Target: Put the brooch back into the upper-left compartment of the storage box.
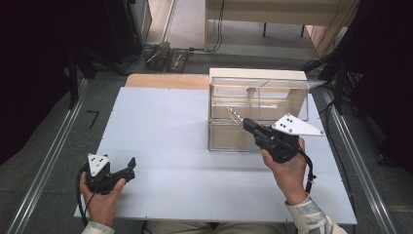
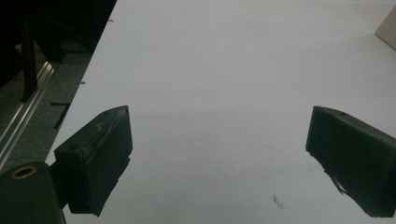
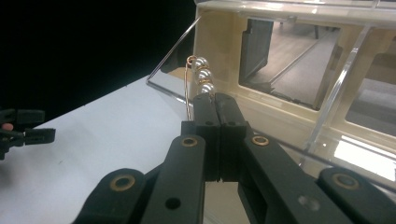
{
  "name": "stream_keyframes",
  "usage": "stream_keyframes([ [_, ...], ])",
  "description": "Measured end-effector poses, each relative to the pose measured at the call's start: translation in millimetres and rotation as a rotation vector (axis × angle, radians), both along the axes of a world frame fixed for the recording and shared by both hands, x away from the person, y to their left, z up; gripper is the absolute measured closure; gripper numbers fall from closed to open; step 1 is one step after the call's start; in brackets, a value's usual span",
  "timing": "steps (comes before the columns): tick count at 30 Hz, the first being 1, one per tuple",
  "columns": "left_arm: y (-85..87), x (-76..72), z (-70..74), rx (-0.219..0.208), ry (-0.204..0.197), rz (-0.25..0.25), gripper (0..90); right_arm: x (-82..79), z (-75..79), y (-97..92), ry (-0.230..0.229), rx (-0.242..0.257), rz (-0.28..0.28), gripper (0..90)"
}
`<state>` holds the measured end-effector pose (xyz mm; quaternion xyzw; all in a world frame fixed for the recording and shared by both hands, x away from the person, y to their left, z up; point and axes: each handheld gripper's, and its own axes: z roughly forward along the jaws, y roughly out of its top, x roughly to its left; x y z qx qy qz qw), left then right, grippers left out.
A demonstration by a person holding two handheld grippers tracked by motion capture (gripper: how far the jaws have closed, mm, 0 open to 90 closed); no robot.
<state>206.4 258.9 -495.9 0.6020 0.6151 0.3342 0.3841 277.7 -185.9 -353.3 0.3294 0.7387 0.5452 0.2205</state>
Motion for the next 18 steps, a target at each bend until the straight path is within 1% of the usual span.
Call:
stream_keyframes([
  [11,0.0,0.0,0.0,0.000,0.001,-0.001,6.5,15.7,2.2,4.9,0.003,0.005,-0.030,87.4],
  [18,0.1,0.3,-0.4,-0.002,0.000,0.000,6.4,22.7,1.9,6.5,0.009,0.013,-0.045,87.4],
])
